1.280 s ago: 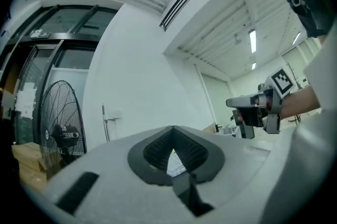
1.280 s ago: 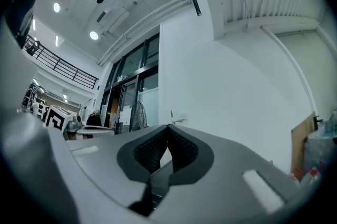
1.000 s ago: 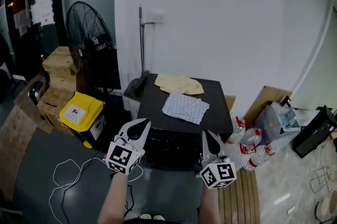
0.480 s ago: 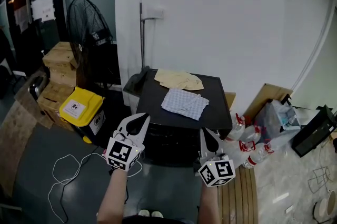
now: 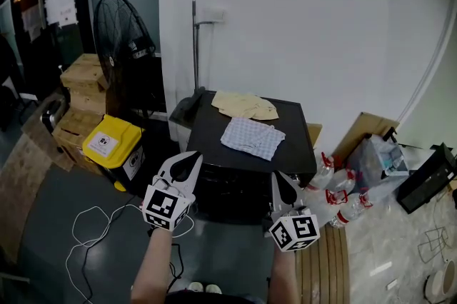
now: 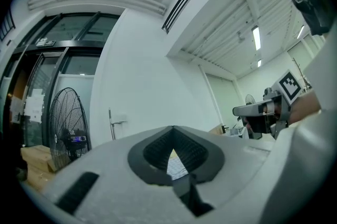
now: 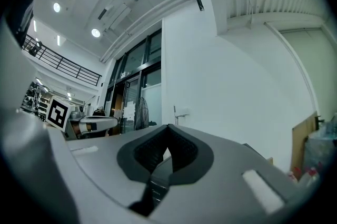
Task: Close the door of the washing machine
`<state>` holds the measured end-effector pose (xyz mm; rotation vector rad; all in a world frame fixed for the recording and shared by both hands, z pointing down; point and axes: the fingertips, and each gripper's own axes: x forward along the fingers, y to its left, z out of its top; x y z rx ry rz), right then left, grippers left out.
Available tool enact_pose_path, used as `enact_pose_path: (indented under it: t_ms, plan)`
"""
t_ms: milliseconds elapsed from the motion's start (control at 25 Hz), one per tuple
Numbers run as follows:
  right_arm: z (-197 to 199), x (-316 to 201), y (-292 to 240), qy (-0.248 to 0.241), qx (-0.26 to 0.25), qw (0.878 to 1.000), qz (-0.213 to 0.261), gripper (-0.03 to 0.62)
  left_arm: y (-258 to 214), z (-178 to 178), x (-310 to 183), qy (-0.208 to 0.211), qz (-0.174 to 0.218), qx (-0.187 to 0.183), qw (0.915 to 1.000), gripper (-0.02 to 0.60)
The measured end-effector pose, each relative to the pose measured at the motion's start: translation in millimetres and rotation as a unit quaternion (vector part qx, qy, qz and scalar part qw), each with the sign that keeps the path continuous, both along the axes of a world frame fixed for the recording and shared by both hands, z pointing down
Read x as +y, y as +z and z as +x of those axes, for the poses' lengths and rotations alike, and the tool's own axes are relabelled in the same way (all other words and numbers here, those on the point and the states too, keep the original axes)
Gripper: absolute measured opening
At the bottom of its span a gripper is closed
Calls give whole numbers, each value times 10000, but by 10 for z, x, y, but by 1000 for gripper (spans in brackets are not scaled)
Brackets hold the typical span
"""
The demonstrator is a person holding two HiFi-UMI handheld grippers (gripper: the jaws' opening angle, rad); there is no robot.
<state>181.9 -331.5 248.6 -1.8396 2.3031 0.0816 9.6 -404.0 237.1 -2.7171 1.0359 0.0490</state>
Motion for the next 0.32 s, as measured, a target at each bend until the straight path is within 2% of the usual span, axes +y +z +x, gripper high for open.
enact_pose_path:
  t_ms: [320]
  plan:
    - [2,6,19,-18,-4,10000,-39,8,20,8,8,-26,-24,-12,10000,-2]
